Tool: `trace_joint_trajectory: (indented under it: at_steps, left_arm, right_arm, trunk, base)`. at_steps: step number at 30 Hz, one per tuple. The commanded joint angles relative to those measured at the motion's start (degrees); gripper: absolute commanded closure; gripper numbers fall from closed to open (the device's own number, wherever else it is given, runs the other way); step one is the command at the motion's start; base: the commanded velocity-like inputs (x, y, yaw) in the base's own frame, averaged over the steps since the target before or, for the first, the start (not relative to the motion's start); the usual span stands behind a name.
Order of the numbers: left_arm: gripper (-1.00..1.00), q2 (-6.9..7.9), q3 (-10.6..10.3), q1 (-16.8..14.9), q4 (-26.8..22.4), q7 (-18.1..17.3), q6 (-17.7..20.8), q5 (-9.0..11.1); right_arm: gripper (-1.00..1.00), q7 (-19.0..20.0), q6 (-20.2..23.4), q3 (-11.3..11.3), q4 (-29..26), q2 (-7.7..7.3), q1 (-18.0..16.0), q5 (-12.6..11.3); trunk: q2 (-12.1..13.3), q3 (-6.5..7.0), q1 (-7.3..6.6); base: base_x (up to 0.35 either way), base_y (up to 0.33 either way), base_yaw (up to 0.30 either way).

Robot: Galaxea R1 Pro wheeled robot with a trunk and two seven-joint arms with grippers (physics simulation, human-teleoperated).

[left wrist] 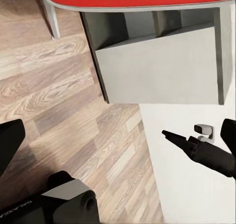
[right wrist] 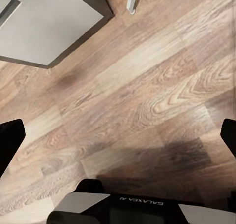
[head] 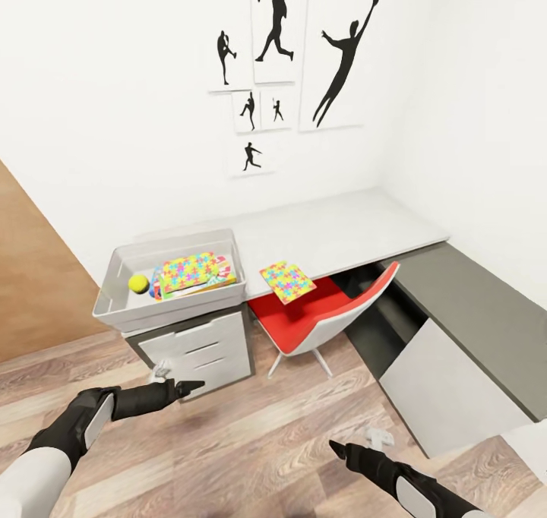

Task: Put all the toys in the child's room - the three board games (two on the bed and one on the table), the two jigsaw puzzles on the table, and the tennis ball on the table - inside the toy box on the table in the child's room.

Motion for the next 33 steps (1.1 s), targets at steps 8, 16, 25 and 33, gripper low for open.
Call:
trace_joint_trajectory:
  at_steps: [8,16,25,33]
  left_arm:
    - [-1.0,0.06,0.7,0.0,0.2,-2.4,0.7,0.1]
    - [-1.0,0.19,3.2,0.0,0.2,-2.7,0.7,0.1]
    - [-1.0,0.34,4.9,0.0,0.1,-2.9,0.5,0.0]
    - [-1.0,0.34,5.2,0.0,0.1,-2.9,0.5,0.0]
  right_arm:
    - [-1.0,4.8,-0.6,0.2,-0.4,-2.21,1.4,-1.0]
    - [-1.0,19.3,0.2,0.0,-0.6,-6.43,1.9,-2.9]
    - [-1.0,39.1,3.5,-0.1,-0.9,-11.83,1.9,-7.2]
    - [-1.0,52.0,5.0,-1.4,-2.3,-16.03,2.0,-8.0]
  trunk:
    - [-0.1,0.67,0.03]
    - [-0.1,1.44,0.03]
    - [-0.1,2.3,0.03]
    - [-0.1,3.06,0.03]
  base:
    - [0.0,0.0,-0.078]
    - [0.0,0.0,-0.079]
    - [0.0,0.0,-0.079]
    - [0.0,0.0,-0.079]
